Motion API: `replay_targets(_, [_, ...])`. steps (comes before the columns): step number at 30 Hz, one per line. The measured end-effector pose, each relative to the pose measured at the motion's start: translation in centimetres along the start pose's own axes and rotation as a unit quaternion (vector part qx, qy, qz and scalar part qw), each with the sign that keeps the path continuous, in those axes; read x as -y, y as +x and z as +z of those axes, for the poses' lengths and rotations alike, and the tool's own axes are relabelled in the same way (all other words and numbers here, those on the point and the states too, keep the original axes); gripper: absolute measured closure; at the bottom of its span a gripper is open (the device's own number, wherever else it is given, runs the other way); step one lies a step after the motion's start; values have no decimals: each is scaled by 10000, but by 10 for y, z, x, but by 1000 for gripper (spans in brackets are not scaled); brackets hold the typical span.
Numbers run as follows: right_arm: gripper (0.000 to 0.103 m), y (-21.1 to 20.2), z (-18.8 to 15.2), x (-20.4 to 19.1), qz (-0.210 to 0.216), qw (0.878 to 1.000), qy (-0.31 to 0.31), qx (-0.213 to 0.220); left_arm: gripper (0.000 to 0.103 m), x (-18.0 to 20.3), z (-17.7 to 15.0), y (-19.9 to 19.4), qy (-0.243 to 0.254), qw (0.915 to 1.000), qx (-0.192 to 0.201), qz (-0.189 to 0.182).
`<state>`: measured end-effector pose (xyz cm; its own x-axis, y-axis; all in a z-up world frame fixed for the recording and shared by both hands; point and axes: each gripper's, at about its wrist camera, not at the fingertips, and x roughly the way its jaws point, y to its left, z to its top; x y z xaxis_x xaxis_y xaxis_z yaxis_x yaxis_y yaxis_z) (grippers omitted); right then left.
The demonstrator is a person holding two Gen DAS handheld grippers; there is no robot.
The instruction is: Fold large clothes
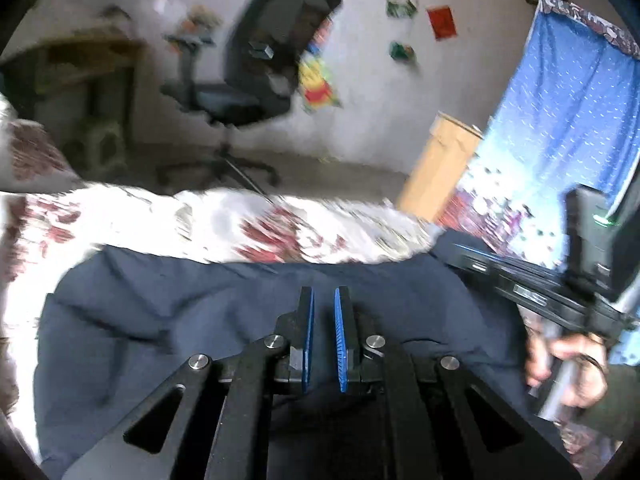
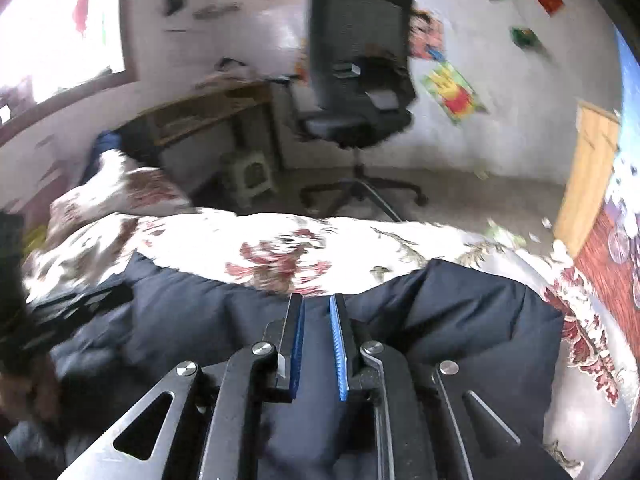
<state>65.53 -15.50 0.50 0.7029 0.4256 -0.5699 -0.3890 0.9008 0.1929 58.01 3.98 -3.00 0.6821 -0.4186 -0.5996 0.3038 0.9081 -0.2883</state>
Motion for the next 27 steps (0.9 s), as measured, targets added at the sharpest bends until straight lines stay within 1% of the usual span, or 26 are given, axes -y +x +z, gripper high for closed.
replay_targets(1, [90, 13, 0, 10, 12, 9995, 223, -211, 95, 2, -1, 5, 111, 9998, -143, -8])
replay_targets(2, [90, 20, -2, 15, 16, 9988, 365, -336, 95, 4, -2, 14, 273, 9991, -323, 33])
replay_targets(3, [90, 25, -5, 20, 13, 9980, 474, -406, 95, 5, -5, 19, 334, 9987, -388, 66])
replay_targets(5, [90, 32, -15, 26, 52, 9974, 499, -513, 95, 2, -9, 25, 291, 9982, -518, 111])
replay_targets(7, [90, 38, -22, 29, 92, 9967, 425, -693, 95, -6, -15, 31, 79, 9978, -654, 51])
replay_targets(9, [90, 41, -27, 30, 134, 9959, 544, -707, 95, -6, -21, 33, 52, 9978, -652, 122])
replay_targets(11, [90, 39, -28, 29, 105, 9960, 523, -716, 95, -1, -24, 31, 161, 9978, -595, 262])
replay_targets(13, [89, 29, -22, 24, 99, 9965, 590, -593, 95, 4, -24, 24, 245, 9977, -482, 416])
replay_targets(14, [87, 19, -19, 20, 223, 9969, 629, -404, 95, 4, -25, 21, 242, 9979, -421, 434])
replay_targets(16, [87, 5, -13, 4, 505, 9979, 368, -172, 95, 4, -27, 11, 204, 9989, -220, 366])
replay_targets(17, [87, 2, -12, -10, 627, 9978, 25, -195, 95, 3, -29, 6, 154, 9992, -156, 339])
replay_targets(18, [87, 2, -13, -19, 698, 9971, -162, -272, 95, 0, -31, 6, 105, 9992, -202, 335])
replay_targets(20, [85, 6, -21, -35, 930, 9935, -416, -508, 95, -2, -36, 9, 65, 9984, -415, 369])
replay_targets(23, [84, 23, -37, -43, 796, 9915, -459, -919, 95, 3, -40, 14, 228, 9963, -627, 538])
replay_targets(27, [84, 32, -49, -45, 664, 9914, -475, -1027, 95, 17, -47, 20, 621, 9909, -769, 909])
